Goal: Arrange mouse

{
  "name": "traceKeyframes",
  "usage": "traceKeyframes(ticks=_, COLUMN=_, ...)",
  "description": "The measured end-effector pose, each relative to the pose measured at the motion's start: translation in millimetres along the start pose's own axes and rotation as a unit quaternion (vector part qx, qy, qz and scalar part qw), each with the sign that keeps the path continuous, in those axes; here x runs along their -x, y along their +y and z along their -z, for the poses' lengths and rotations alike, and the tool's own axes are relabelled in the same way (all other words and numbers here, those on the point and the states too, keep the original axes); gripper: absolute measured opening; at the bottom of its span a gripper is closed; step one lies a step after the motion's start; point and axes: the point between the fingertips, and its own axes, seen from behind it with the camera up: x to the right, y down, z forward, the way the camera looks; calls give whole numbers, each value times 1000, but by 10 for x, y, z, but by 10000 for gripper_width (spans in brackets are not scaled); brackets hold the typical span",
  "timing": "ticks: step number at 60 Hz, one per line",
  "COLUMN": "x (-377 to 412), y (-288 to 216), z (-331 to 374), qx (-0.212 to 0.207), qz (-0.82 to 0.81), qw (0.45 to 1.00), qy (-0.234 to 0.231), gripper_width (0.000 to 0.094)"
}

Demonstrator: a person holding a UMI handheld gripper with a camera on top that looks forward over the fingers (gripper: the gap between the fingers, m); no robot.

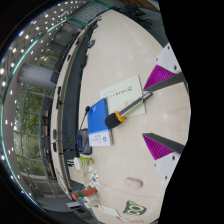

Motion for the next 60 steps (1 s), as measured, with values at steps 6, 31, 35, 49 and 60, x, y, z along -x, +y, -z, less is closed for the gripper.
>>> traceKeyframes(ticks=6, x=17, y=98, z=3, qx=-3, qz=-8, qw=1000, qy=5, gripper_width=846)
traceKeyframes(ticks=31, x=1566, y=1274, z=-35, qx=-24, qz=-60, qw=997, qy=-43, gripper_width=846)
traceKeyframes(ticks=35, x=2002, y=1272, z=-115, qx=-38, qz=-62, qw=995, qy=-64, gripper_width=847)
traceKeyframes(ticks=49, x=3295, y=716, z=-554, qx=-99, qz=-52, qw=987, qy=-111, gripper_width=840)
traceKeyframes(ticks=60, x=3757, y=255, z=-1072, qx=-129, qz=-42, qw=986, qy=-99, gripper_width=822)
